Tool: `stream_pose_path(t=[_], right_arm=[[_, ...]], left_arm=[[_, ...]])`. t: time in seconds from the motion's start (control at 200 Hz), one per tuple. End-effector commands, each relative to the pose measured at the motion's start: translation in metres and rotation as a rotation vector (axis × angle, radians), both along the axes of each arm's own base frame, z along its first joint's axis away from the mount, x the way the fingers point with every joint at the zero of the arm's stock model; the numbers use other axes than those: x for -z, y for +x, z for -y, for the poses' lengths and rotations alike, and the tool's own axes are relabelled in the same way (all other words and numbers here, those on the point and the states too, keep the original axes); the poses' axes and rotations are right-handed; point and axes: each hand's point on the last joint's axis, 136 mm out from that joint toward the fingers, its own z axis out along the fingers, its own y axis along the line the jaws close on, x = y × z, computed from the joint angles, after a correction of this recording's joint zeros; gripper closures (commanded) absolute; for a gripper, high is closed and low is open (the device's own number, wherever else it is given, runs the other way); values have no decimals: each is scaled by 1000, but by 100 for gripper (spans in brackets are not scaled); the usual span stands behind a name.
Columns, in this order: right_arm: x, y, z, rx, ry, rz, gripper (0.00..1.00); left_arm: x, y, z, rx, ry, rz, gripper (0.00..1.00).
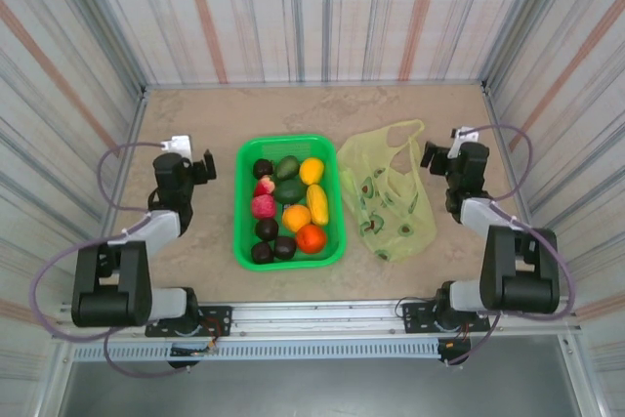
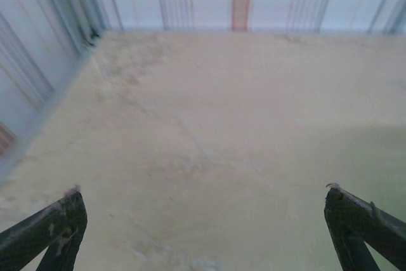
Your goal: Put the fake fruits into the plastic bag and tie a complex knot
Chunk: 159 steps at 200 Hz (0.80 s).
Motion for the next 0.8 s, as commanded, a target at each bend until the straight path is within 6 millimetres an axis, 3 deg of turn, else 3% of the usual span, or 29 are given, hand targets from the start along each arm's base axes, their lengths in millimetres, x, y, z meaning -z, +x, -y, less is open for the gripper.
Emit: stream_pose_path(t=[0.0, 0.065, 0.155, 0.225, 0.301, 0.391, 0.491, 0.591, 0.661, 0.716, 0.791], right_arm=[[-33, -12, 14, 120, 30, 11, 1], [-68, -10, -3, 57, 48, 81, 1], [-113, -15, -44, -67, 64, 140, 1], [-145, -28, -87, -187, 83, 165, 1], [-166, -51, -129, -293, 103, 147, 1], [-178, -86, -160, -378, 144, 76, 1], [-184, -125, -174, -423, 189, -35, 1], [-184, -165, -177, -522, 284, -172, 1], [-178, -167, -162, -448, 384, -115, 1], [-174, -171, -169, -511, 461, -124, 1], [-153, -172, -178, -539, 499, -288, 1]], left_arm=[[-51, -4, -8, -80, 50, 76, 1], [-93, -6, 13, -30, 30, 173, 1], [-151, -16, 73, 183, -69, 263, 1], [-190, -39, 120, 324, -92, 291, 1], [-209, -70, 159, 437, -123, 292, 1], [-210, -103, 190, 543, -187, 193, 1], [-205, -138, 189, 576, -156, 11, 1], [-197, -156, 144, 389, -198, -119, 1], [-184, -168, 134, 365, -331, -138, 1], [-174, -181, 137, 409, -415, -168, 1], [-159, -199, 143, 458, -452, -247, 1]])
